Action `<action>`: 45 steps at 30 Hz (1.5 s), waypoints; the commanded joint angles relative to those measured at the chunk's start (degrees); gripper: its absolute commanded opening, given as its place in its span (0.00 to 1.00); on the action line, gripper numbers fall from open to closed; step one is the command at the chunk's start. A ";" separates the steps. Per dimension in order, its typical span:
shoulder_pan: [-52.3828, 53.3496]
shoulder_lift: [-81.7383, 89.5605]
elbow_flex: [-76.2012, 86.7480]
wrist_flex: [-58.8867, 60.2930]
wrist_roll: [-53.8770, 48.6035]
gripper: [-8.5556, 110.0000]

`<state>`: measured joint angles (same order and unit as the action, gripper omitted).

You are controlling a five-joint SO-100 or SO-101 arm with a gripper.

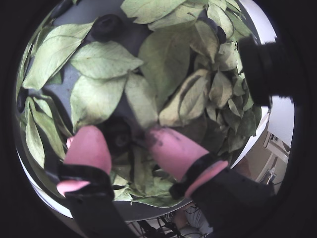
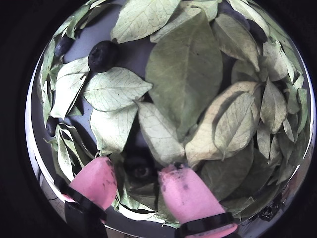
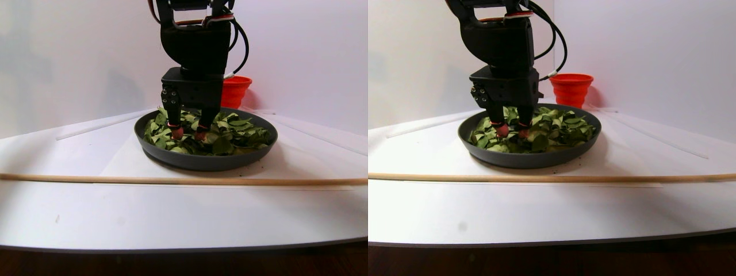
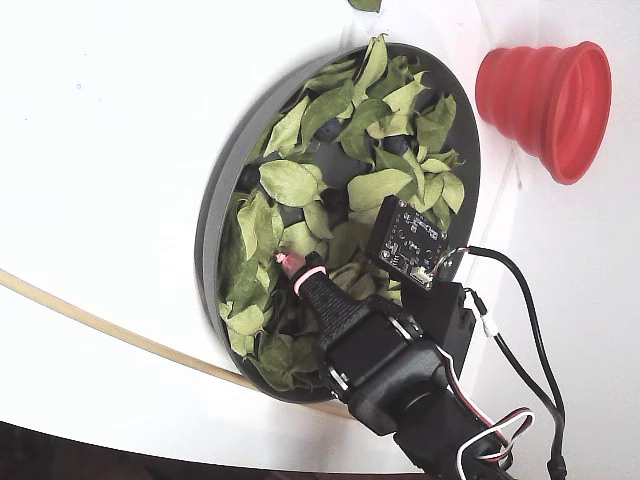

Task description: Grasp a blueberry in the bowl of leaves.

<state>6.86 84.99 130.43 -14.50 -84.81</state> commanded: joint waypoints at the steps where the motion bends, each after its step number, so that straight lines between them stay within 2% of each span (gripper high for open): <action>1: -0.44 0.35 -2.29 -1.05 0.35 0.22; 29: -0.53 -4.75 -2.72 -5.10 0.97 0.21; 45: 0.35 -5.71 -3.16 -5.27 -1.41 0.17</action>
<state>6.15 79.10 128.50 -19.25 -85.96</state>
